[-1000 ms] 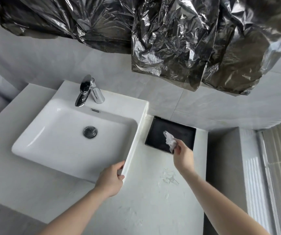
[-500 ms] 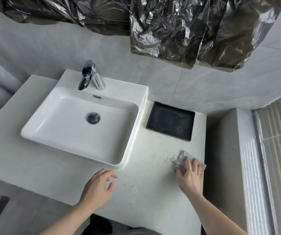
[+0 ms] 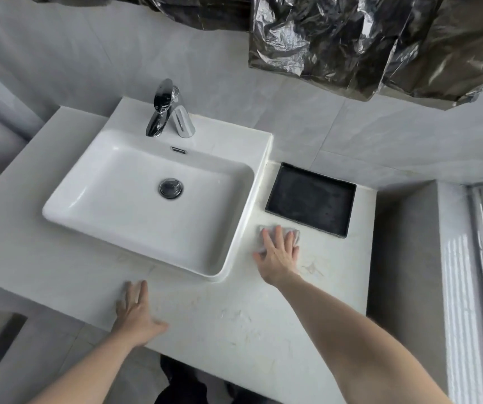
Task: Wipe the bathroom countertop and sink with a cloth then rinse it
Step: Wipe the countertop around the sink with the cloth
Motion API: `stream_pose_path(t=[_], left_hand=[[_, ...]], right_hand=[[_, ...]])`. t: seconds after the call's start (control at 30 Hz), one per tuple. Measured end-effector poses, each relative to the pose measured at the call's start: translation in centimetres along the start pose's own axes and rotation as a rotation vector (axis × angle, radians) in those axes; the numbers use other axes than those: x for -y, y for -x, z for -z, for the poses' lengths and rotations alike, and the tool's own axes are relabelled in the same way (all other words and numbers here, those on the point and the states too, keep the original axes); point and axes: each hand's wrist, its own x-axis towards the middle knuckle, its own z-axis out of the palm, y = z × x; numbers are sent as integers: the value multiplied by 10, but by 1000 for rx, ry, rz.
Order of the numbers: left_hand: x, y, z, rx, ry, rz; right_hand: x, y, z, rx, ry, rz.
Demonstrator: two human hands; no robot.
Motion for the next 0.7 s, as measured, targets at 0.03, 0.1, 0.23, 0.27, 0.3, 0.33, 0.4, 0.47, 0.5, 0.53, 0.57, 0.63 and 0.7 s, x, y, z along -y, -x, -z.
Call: stream_pose_path(t=[0.03, 0.1, 0.23, 0.27, 0.3, 0.33, 0.4, 0.47, 0.5, 0.53, 0.57, 0.63, 0.7], left_hand=[[-2, -5, -3, 7, -1, 11], [-7, -10, -7, 6, -21, 41], [-15, -10, -10, 11, -61, 68], [-15, -9, -10, 14, -58, 70], [-15, -9, -10, 14, -59, 67], [-15, -9, -10, 13, -56, 64], [-15, -8, -9, 16, -34, 59], [-16, -6, -9, 12, -20, 50], [-16, -6, -9, 13, -16, 46], [-16, -5, -9, 13, -12, 42], [-16, -5, -9, 12, -11, 40], [-16, -3, -8, 11, -6, 33], [-17, -3, -9, 15, -1, 30]], right_hand=[[6, -4, -2, 11, 15, 19], [6, -6, -5, 22, 32, 27], [-30, 8, -7, -56, 27, 6], [-44, 13, -6, -85, 11, -24], [-60, 17, -5, -120, -3, -67], [-78, 22, -4, -154, -17, -114], [-114, 34, 0, -214, -62, -201], [-144, 48, 6, -288, -106, -246], [-154, 54, 10, -317, -128, -273], [-158, 58, 15, -346, -154, -306], [-158, 59, 20, -381, -188, -341], [-145, 55, 24, -465, -289, -361], [-117, 45, 24, -496, -362, -257]])
